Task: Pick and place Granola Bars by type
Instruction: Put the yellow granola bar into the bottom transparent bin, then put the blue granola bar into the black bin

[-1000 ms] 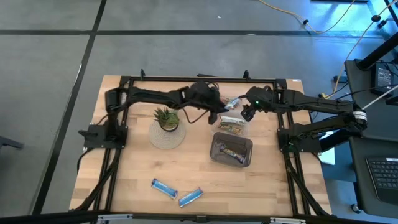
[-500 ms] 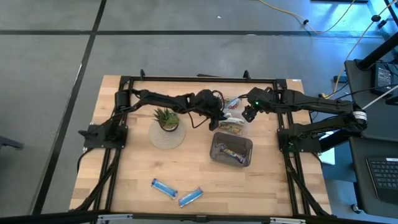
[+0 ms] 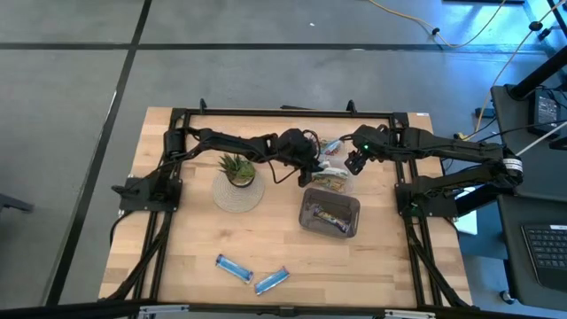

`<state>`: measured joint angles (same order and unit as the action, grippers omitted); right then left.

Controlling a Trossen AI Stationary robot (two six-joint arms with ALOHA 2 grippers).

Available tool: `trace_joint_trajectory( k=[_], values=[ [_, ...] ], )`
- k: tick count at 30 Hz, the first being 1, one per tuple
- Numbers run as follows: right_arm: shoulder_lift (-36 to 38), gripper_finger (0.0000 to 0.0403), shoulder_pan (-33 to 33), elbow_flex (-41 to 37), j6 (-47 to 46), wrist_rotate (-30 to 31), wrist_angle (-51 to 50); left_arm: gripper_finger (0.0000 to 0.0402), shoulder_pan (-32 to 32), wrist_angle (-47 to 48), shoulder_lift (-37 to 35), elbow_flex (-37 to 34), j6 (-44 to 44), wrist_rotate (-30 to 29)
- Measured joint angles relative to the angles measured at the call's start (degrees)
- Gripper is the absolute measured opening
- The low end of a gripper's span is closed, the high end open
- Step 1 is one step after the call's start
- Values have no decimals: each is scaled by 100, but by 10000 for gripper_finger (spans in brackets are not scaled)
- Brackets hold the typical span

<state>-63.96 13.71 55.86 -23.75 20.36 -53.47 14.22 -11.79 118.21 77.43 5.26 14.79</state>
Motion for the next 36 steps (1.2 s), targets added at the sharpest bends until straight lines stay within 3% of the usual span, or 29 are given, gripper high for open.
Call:
trace_joint_trajectory(
  k=[12, 19, 23, 31, 36],
  values=[
    [0, 272, -2, 0, -2, -7, -2, 148, -31, -16, -22, 0, 11, 38],
    [0, 272, -2, 0, -10, -46, -2, 166, -31, 131, -751, 4, -294, 661],
    [0, 272, -3, 0, -19, -263, 4, 164, -31, 1133, -1428, 0, -593, 724],
    [-1, 272, -9, 2, -15, -410, 161, 165, -561, 4276, -2645, 0, -1190, 696],
    [-2, 272, -8, 2, 9, -409, 347, 165, -1170, 5748, -2935, -6, -765, 392]
  ],
)
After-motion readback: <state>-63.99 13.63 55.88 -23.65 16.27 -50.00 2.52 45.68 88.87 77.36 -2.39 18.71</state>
